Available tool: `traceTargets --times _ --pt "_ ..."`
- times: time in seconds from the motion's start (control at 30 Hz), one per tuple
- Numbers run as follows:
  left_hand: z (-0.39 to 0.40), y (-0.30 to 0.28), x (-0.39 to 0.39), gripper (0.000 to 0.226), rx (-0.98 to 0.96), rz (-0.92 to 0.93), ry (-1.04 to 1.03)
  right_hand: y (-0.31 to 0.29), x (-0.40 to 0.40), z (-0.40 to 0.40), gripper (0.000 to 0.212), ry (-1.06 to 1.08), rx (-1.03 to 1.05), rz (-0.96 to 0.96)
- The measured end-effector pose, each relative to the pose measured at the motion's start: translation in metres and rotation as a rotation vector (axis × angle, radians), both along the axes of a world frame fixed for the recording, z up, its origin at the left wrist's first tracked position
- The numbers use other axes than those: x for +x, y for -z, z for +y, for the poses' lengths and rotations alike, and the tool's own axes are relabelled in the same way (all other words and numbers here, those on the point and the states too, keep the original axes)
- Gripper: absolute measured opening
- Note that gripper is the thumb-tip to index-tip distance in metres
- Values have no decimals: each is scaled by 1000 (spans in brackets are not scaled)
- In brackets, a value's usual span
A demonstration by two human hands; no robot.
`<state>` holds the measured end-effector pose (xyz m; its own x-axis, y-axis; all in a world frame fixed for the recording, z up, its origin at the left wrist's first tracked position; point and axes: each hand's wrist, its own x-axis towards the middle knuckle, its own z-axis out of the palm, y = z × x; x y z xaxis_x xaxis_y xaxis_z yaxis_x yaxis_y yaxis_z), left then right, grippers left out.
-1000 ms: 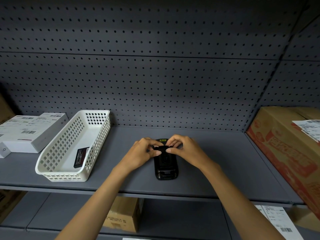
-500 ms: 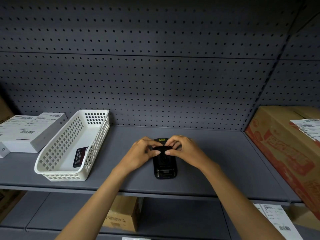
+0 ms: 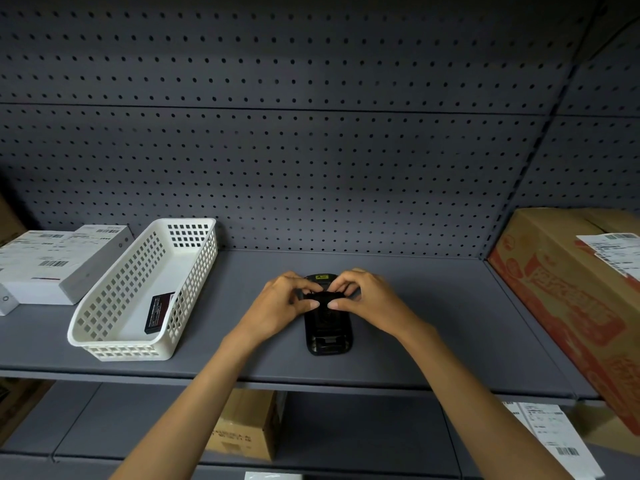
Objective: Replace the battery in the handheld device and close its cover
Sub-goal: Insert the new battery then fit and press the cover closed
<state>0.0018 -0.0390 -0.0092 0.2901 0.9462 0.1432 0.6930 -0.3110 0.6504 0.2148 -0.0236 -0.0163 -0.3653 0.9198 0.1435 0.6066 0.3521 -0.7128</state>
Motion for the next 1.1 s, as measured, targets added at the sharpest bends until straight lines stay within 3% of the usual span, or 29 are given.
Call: traceTargets --times 0.43,0.87,1.1 --pt "0 0 -3 56 -45 -20 12 -1 5 -12 36 -15 151 -156" --pt "-7 9 -3 57 -78 -127 -12 -5 -2 -14 32 32 121 -175" --pt "-7 14 -3 58 -69 -150 -32 -5 -7 -28 36 34 278 -341"
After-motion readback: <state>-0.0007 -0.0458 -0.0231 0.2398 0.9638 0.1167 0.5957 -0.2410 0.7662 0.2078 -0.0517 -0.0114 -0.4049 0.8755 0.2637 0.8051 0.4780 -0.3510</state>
